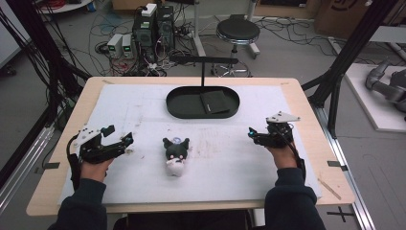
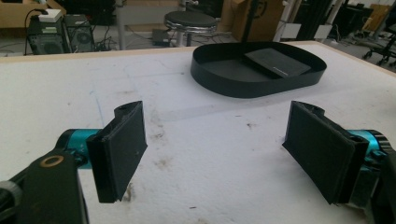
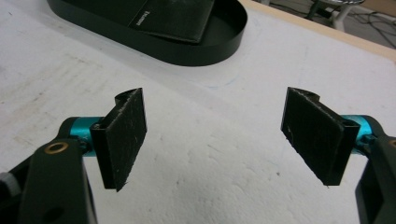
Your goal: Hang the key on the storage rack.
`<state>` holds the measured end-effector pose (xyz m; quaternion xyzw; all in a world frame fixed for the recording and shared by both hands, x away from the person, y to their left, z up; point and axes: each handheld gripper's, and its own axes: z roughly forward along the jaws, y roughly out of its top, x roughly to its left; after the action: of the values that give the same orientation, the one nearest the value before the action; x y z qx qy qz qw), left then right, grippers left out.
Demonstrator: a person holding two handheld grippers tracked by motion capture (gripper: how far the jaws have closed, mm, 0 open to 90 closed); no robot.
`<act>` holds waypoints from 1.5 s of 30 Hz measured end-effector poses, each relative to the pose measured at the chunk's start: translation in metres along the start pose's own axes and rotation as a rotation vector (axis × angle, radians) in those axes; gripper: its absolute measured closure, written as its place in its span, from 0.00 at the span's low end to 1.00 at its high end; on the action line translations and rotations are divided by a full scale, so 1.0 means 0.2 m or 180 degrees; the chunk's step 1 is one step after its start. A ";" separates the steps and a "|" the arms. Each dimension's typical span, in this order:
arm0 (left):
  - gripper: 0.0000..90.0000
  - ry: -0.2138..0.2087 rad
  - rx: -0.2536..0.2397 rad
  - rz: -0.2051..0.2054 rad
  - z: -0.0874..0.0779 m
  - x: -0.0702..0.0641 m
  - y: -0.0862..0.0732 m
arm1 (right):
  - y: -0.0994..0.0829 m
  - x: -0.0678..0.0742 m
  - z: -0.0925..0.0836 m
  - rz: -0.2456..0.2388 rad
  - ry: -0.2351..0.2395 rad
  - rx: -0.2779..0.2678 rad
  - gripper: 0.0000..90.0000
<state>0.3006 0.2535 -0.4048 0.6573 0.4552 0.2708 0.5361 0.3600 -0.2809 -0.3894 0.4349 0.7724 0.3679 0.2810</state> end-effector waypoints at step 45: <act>0.96 -0.0970 0.1173 0.0044 0.55 -0.19 0.12 | -0.07 0.02 -0.04 -0.0026 0.0034 -0.0042 0.28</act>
<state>0.3847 0.1689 -0.4084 0.7805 0.4062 0.0845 0.4677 0.3462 -0.2852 -0.3959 0.4279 0.7732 0.3742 0.2813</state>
